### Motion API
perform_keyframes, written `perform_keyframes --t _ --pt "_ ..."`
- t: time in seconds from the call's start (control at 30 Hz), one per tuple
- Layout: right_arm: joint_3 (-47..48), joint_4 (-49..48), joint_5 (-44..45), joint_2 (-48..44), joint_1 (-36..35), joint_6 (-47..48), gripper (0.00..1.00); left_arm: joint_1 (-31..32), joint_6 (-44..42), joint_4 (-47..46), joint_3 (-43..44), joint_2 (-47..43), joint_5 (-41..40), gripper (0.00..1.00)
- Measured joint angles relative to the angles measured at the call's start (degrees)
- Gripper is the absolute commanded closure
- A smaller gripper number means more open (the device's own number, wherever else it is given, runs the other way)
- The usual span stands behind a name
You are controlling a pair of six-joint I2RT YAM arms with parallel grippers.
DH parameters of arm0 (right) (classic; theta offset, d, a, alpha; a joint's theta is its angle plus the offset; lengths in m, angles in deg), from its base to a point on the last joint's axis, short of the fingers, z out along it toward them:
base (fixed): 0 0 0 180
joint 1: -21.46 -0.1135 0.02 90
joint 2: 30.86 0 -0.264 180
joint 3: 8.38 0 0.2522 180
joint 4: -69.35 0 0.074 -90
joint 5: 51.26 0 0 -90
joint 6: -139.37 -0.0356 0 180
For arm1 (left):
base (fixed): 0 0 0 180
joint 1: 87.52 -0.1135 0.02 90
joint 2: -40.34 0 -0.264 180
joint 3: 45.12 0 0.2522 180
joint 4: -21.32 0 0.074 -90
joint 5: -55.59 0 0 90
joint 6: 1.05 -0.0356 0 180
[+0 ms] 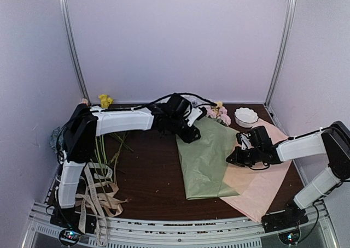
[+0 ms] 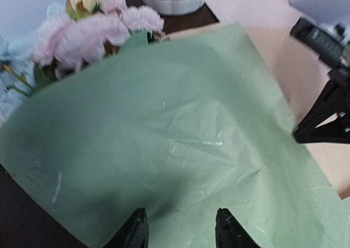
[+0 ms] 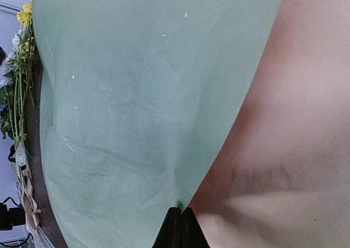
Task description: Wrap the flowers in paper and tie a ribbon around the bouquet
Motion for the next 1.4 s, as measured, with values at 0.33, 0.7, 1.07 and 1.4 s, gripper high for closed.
perform_keyframes --t 0.33,0.7,1.07,1.4 --pt "-0.1 1.7 2.4 1.8 0.0 0.8 1.0 1.0 -1.3 5.7 1.4 9.4 -10.3 0.48" --pt "0.0 3.2 3.1 2.1 0.0 1.8 1.0 3.6 -4.9 0.2 -15.5 -3.8 -12.8 0.51" --pt "0.9 5.1 3.7 2.0 0.0 1.8 1.0 20.8 -16.8 3.1 -9.2 1.4 -11.1 0.5" --pt "2.1 11.7 4.4 -5.3 3.7 3.0 0.67 19.2 -20.1 9.4 -2.9 5.3 -8.1 0.49"
